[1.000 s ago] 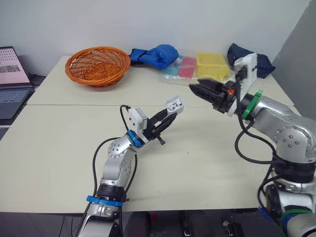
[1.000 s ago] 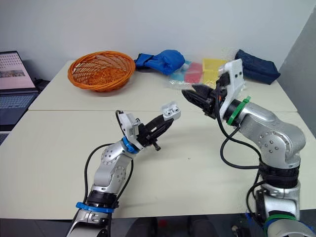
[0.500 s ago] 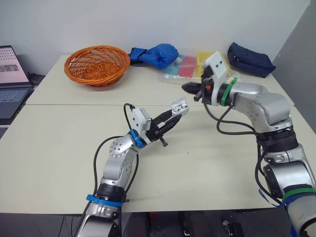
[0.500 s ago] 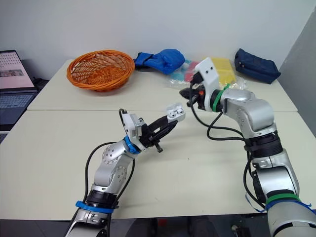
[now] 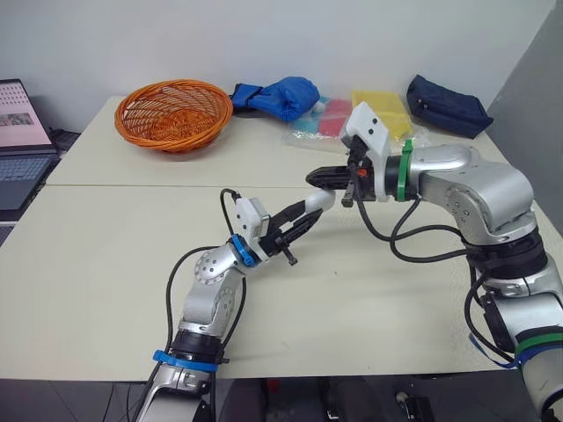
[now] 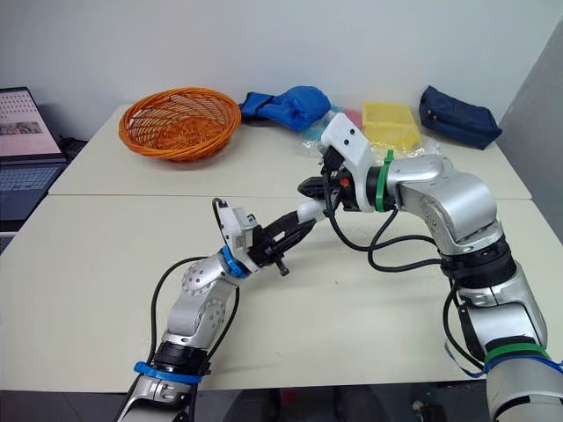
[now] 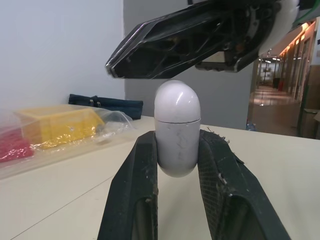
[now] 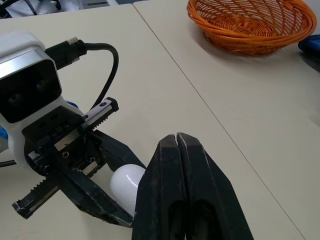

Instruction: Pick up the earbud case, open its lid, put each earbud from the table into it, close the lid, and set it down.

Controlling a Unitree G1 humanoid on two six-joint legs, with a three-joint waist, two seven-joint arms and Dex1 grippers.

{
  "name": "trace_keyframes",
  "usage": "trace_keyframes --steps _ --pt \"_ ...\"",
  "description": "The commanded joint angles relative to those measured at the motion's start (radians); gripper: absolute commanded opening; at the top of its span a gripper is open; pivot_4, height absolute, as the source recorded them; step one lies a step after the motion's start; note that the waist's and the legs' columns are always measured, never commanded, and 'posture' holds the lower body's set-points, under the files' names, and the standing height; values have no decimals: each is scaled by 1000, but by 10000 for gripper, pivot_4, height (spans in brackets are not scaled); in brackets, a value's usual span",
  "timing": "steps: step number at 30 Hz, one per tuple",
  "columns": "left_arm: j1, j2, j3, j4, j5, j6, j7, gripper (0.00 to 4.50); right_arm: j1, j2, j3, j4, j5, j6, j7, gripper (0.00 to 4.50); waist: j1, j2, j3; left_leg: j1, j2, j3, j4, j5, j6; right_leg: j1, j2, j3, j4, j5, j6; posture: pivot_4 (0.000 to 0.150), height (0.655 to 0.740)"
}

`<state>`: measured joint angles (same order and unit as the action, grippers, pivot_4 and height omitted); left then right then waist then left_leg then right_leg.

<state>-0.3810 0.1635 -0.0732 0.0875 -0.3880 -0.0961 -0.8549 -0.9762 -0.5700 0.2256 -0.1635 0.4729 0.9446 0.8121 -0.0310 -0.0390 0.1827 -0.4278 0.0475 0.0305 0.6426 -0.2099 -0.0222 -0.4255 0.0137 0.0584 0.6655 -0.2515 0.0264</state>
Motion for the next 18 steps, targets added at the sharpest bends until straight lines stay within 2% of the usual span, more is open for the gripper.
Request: trace_keyframes --steps 1,6,12,14,17,18 --pt "-21 -19 17 -19 -27 7 21 7336 44 4 -32 -93 -45 -76 -52 256 0 0 0 0 0 0 0 0 0 0 0 0 0 0 0 1500 7400" --pt "-30 -19 15 -20 -26 5 14 7336 153 30 -22 -151 -105 -103 -141 256 0 0 0 0 0 0 0 0 0 0 0 -1 0 0 0 1500 7400" --pt "-42 -18 15 -5 -29 1 -1 7336 207 20 -20 -154 -144 -122 -156 256 0 0 0 0 0 0 1 0 0 0 0 -5 0 1 0 1500 7400" --pt "-50 -15 17 0 -34 10 -6 7336 218 36 -75 -167 -112 -117 -160 256 1 0 0 0 0 -1 1 0 0 1 0 -7 0 1 0 1500 7400" --pt "-76 -9 45 -4 -84 97 13 7336 237 97 -240 -217 50 -83 -157 256 2 0 0 -2 0 -4 2 0 0 1 0 -10 0 1 0 1500 7400" --pt "-87 1 47 -11 -103 141 8 7336 243 92 -269 -233 78 -96 -135 1867 2 0 0 -3 0 -5 2 0 0 1 0 -11 0 1 0 1500 7400"
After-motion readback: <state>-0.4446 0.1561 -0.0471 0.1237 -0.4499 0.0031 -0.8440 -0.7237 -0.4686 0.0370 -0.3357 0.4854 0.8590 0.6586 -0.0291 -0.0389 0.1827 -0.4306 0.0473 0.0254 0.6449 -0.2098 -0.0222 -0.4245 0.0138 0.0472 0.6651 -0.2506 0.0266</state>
